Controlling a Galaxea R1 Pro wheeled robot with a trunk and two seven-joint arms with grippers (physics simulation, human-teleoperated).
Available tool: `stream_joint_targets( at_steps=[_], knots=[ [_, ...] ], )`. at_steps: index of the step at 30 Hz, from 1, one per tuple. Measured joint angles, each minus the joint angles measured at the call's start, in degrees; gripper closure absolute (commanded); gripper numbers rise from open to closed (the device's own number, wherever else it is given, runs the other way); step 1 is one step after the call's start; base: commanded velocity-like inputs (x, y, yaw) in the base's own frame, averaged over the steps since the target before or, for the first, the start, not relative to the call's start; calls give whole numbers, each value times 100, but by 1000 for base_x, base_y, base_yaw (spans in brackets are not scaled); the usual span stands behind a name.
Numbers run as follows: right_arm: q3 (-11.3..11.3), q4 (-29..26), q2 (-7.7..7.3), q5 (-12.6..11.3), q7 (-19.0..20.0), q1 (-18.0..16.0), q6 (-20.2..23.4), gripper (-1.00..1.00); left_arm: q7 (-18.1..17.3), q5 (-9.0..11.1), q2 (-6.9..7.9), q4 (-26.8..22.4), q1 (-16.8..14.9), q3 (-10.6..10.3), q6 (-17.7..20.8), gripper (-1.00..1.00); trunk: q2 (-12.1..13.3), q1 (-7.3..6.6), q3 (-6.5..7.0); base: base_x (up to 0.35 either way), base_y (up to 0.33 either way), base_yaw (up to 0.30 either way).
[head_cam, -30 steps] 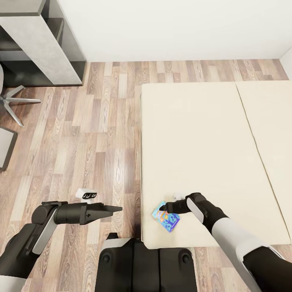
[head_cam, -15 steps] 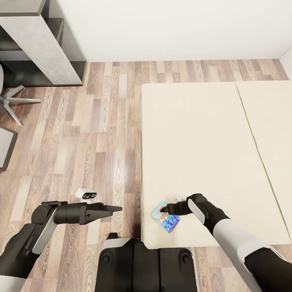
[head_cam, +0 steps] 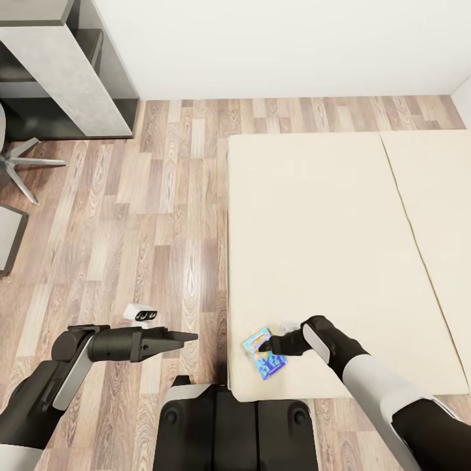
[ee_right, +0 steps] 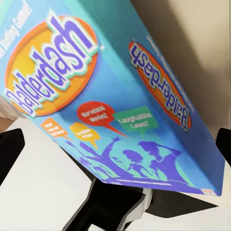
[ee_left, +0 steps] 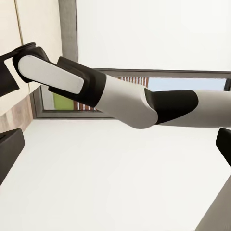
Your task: Put all the toys in the child's room - the three board games (two on the bed and one on the table), the two jigsaw puzzles on the table, and the tennis ball on the table - inside the toy box on the table in the child's room.
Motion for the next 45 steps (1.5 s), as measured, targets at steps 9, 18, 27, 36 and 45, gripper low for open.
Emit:
stream_joint_targets(
  at_steps=[9, 18, 27, 36, 45],
  knots=[
    [-5, 11, 54, 4, 14, 0, -39, -100, 76, -1, -13, 1, 0, -3, 0, -100, 0, 0, 0, 0, 0, 0],
    [-6, 0, 106, 2, 39, 0, -50, -100, 86, -1, -10, 2, 0, -1, 0, -100, 0, 0, 0, 0, 0, 0],
    [-1, 6, 143, 1, 326, 0, -53, -100, 84, -1, 9, 2, -2, 6, 0, -100, 0, 0, 0, 0, 0, 0],
    [12, 13, 466, 62, 358, 0, -309, -100, 84, 0, -3, 0, -1, 0, 0, -100, 0, 0, 0, 0, 0, 0],
    [17, 22, 527, 94, 359, 0, -494, -100, 81, -1, 4, 1, 0, 0, 0, -100, 0, 0, 0, 0, 0, 0]
  ],
)
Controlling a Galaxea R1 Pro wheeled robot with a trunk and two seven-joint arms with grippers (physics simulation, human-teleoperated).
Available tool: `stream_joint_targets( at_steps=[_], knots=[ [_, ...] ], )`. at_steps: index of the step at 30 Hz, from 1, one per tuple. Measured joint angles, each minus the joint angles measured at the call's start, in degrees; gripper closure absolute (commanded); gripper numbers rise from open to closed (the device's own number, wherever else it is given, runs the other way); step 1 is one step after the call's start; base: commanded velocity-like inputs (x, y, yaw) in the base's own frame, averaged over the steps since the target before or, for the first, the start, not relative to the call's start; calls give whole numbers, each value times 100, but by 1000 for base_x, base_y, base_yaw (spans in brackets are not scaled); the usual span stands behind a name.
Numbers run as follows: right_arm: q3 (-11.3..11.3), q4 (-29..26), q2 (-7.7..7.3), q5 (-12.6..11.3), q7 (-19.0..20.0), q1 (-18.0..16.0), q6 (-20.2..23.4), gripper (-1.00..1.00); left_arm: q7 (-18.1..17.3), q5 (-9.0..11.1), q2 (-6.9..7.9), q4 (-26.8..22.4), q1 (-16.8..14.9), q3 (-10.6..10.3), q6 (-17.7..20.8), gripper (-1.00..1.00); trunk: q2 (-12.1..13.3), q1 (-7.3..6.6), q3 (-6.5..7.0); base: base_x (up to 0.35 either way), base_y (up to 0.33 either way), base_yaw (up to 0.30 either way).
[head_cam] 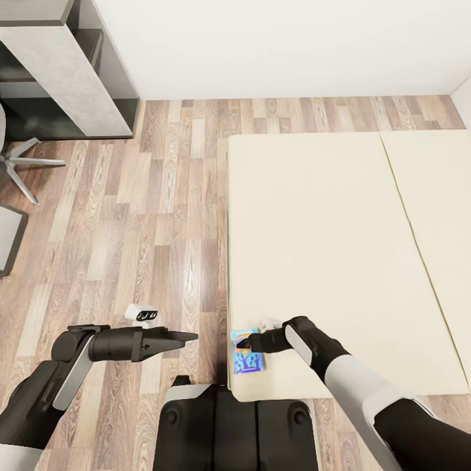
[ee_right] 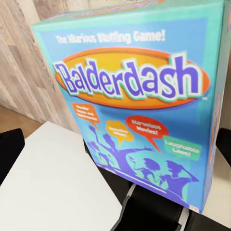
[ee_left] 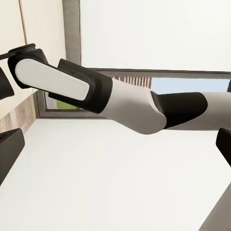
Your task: Put all the toys in the child's room - the three board games (two on the bed and one on the table), the two jigsaw puzzles on the table, and the tennis ball on the table - inside the toy box on the table in the child's room.
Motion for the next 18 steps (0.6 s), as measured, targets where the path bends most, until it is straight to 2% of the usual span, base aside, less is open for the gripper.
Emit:
stream_joint_targets(
  at_steps=[17, 18],
  knots=[
    [0, 1, -6, -38, 0, 0, -5, -100, -5, 0, 11, -2, 0, 0, 0, -100, 0, 0, 0, 0, 0, 0],
    [1, -31, 27, -5, -32, 0, -38, -100, -13, 8, 16, 0, 0, 8, 0, -100, 0, 0, 0, 0, 0, 0]
  ],
)
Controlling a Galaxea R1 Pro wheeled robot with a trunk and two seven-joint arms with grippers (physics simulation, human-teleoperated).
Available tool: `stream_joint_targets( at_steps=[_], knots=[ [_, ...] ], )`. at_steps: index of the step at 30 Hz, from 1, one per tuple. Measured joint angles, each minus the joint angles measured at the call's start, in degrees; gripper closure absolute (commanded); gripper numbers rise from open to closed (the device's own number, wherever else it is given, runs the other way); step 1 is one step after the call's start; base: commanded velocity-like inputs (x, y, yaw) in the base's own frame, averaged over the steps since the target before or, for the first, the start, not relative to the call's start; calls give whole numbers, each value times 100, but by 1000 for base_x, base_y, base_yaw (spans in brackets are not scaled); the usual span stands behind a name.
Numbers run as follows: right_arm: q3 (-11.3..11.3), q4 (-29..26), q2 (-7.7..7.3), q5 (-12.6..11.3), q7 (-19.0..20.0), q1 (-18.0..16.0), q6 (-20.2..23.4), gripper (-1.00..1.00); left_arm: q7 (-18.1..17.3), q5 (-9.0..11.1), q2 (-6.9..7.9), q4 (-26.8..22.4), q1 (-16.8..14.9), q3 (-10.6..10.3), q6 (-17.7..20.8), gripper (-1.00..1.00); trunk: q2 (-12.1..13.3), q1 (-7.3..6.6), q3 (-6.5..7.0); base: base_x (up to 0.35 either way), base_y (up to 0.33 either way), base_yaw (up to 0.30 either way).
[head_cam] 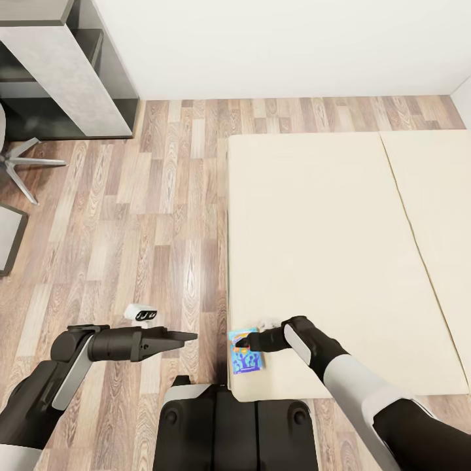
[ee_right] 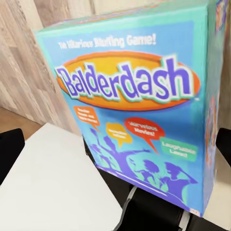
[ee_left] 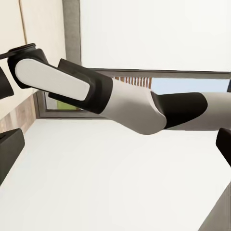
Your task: Put all the toys in the child's room - the three board games (two on the bed and one on the table), the two jigsaw puzzles on the table, and the tennis ball on the table - inside the toy box on the table in the child's room.
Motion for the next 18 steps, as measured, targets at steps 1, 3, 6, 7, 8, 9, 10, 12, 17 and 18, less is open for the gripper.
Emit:
stream_joint_targets(
  at_steps=[1, 3, 6, 7, 8, 9, 10, 12, 17, 18],
  knots=[
    [0, -18, 32, 13, -17, 0, -31, -100, 3, 0, -8, 0, 0, 0, 0, -100, 0, 0, 0, 0, 0, 0],
    [1, -17, 97, 9, -17, 0, -34, -100, 6, 0, -16, 0, 0, 0, 0, -100, 0, 0, 0, 0, 0, 0],
    [1, -15, 178, -8, -14, 0, -38, -100, 11, 0, -33, 1, 0, 0, 0, -100, 0, 0, 0, 0, 0, 0],
    [-1, -14, 178, -13, -13, 0, -50, -100, 14, 0, -37, 1, 0, 0, 0, -100, 0, 0, 0, 0, 0, 0],
    [-3, -13, 184, -16, -12, 0, -62, -100, 15, 0, -37, 1, 0, 0, 0, -100, 0, 0, 0, 0, 0, 0],
    [-2, -13, 188, -18, -12, 0, -80, -100, 15, 0, -36, 1, 0, 0, 0, -100, 0, 0, 0, 0, 0, 0],
    [-1, -12, 195, -20, -11, 0, -112, -100, 18, 0, -36, 1, 0, 0, 0, -100, 0, 0, 0, 0, 0, 0],
    [0, -12, 201, -25, -11, 0, -173, -100, 19, 0, -35, 1, 0, 0, 0, -100, 0, 0, 0, 0, 0, 0],
    [1, -12, 206, -30, -8, 0, -218, -100, 24, -2, -35, 1, 0, 0, 0, -100, 0, 0, 0, 0, 0, 0],
    [1, -12, 206, -30, -8, 0, -220, -100, 24, -2, -35, 1, 0, 0, 0, -100, 0, 0, 0, 0, 0, 0]
  ],
)
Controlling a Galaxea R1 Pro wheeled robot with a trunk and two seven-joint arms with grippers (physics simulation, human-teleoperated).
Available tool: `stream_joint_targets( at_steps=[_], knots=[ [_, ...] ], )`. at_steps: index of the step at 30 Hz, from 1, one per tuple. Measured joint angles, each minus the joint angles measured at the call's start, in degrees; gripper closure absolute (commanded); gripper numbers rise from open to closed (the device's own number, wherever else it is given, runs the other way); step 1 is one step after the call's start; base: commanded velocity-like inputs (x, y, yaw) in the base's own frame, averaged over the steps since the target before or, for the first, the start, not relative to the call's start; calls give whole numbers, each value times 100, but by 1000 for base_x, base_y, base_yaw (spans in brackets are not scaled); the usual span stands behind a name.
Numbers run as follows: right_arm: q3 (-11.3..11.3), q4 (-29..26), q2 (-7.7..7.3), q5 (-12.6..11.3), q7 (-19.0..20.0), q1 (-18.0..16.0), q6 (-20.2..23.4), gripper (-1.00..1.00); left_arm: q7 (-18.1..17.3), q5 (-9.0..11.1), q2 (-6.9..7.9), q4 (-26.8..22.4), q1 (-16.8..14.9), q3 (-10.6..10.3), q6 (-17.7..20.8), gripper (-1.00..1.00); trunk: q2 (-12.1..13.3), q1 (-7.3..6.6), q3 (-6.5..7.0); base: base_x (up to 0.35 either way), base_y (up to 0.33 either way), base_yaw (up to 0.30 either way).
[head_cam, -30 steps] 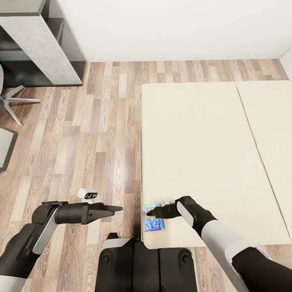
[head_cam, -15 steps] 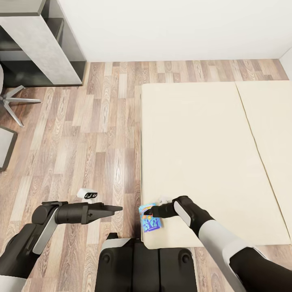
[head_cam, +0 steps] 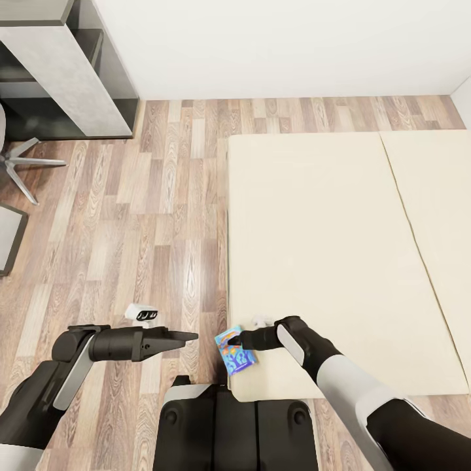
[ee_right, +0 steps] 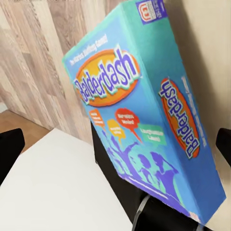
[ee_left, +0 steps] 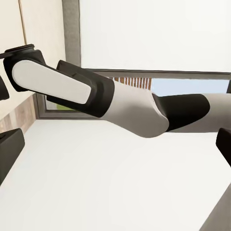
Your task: Put all the toys in the child's room - the three board games (two on the bed and one on the table), the two jigsaw puzzles on the table, and the tennis ball on the table - inside the toy box on the table in the child's room.
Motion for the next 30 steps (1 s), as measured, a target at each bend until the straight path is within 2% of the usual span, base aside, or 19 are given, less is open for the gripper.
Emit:
stream_joint_targets(
  at_steps=[30],
  knots=[
    [3, 0, -6, -1, -11, 0, -5, -100, -8, 3, 9, 0, 0, 0, 0, -100, 0, 0, 6, 0, 0, 0]
  ],
)
